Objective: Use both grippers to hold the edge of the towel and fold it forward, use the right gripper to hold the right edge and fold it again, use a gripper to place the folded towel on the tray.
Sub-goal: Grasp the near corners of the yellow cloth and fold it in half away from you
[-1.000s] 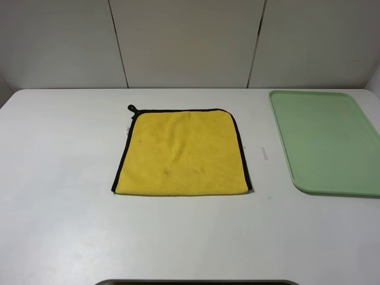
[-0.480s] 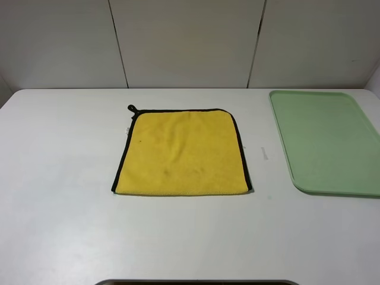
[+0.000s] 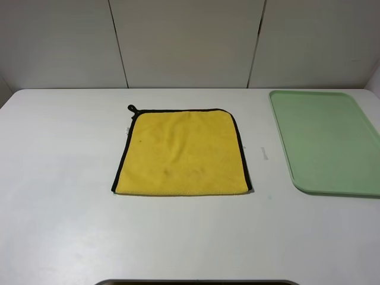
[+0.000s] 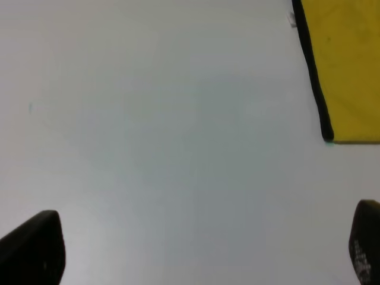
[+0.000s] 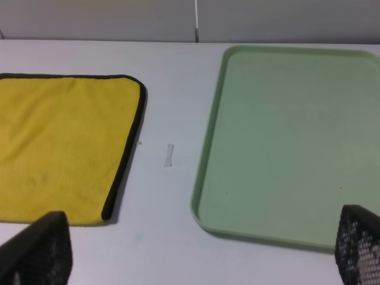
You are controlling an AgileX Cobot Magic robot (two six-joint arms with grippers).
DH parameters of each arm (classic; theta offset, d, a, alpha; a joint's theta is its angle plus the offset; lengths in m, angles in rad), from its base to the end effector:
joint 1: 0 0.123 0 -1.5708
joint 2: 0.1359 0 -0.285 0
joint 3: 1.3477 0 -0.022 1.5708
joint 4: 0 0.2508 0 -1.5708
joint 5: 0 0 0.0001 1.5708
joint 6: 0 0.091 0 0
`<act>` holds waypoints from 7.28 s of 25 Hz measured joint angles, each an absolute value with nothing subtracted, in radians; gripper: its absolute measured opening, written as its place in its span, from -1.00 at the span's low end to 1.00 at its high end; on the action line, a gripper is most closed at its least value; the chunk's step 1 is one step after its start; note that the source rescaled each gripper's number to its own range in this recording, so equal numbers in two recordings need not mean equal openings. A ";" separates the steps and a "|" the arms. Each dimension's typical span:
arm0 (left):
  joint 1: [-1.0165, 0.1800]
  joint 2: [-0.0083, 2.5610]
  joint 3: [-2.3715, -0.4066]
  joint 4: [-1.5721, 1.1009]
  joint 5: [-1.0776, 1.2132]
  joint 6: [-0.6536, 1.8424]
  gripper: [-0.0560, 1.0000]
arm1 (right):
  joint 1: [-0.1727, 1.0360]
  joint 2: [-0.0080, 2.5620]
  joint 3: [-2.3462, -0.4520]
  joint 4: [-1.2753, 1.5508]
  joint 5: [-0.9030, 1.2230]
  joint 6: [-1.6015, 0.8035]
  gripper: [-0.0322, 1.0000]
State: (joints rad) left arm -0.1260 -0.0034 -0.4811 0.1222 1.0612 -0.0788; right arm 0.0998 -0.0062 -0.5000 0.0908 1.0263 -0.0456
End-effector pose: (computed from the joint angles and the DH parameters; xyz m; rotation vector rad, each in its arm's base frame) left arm -0.0023 0.0101 0.2725 0.0439 2.0537 0.0197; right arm -0.0053 0.0066 0.2803 -0.1481 1.9978 0.1427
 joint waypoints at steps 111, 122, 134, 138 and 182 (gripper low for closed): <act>-0.725 1.711 -0.694 0.460 0.346 0.544 0.92 | 0.612 1.936 -0.900 -0.066 0.532 -1.089 1.00; -0.725 1.786 -0.702 0.460 0.238 0.554 0.91 | 0.612 1.936 -0.900 -0.059 0.532 -1.089 1.00; -0.725 1.855 -0.748 0.453 0.227 0.554 0.87 | 0.612 1.936 -0.900 -0.033 0.528 -1.122 1.00; -0.723 1.869 -0.751 0.437 0.228 0.554 0.85 | 0.612 1.938 -0.900 -0.019 0.526 -1.142 1.00; -0.720 1.910 -0.776 0.298 0.221 0.566 0.57 | 0.612 1.940 -0.900 0.010 0.521 -1.183 1.00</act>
State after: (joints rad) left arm -0.7198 1.9099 -0.7762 0.2985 0.2214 0.5660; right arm 0.6117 1.9398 -0.9002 0.0102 0.5213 -1.1826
